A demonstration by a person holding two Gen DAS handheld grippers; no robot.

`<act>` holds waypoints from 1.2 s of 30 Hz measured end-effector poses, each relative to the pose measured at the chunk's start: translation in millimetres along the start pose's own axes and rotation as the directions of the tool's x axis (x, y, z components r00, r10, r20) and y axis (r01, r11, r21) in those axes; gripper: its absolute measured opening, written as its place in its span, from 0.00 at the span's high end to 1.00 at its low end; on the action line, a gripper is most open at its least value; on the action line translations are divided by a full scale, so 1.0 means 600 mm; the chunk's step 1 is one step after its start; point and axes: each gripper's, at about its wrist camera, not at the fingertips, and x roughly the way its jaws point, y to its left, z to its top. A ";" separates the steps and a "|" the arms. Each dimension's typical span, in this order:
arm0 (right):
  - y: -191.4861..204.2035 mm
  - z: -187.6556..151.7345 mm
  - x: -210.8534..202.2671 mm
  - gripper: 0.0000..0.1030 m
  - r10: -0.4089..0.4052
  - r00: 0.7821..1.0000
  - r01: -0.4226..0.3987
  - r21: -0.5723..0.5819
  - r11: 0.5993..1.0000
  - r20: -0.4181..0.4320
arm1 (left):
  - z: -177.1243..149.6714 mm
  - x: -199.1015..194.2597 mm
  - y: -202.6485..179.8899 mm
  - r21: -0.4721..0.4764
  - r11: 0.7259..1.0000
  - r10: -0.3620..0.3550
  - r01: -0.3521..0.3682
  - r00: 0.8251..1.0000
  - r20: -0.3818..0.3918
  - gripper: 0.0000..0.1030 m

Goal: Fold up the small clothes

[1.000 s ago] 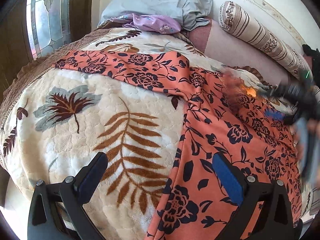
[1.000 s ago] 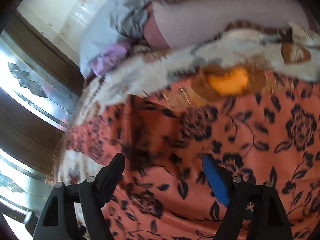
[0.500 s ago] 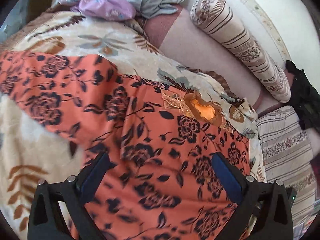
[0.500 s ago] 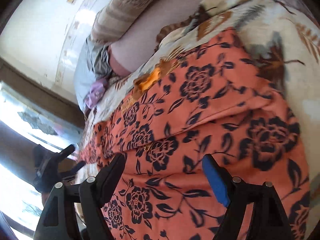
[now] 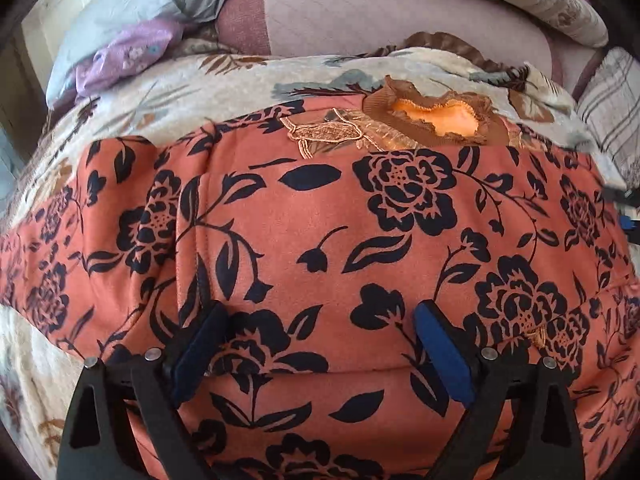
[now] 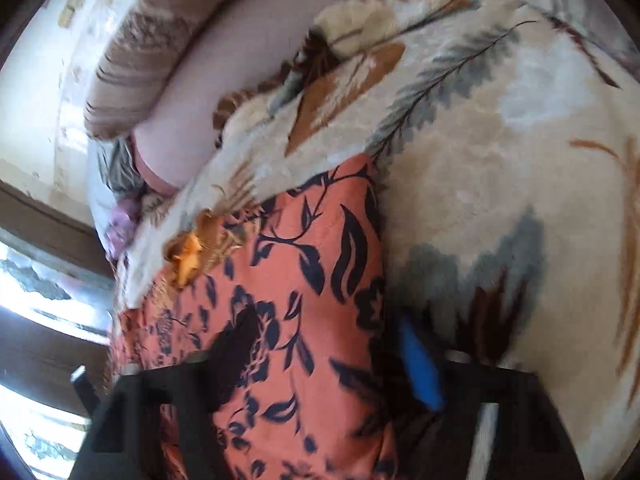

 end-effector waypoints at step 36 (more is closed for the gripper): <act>0.184 -0.275 0.033 0.12 -0.133 0.969 0.190 -0.281 0.941 0.209 | -0.089 -0.159 0.585 -0.793 0.473 -0.101 0.383 0.918 0.383 0.02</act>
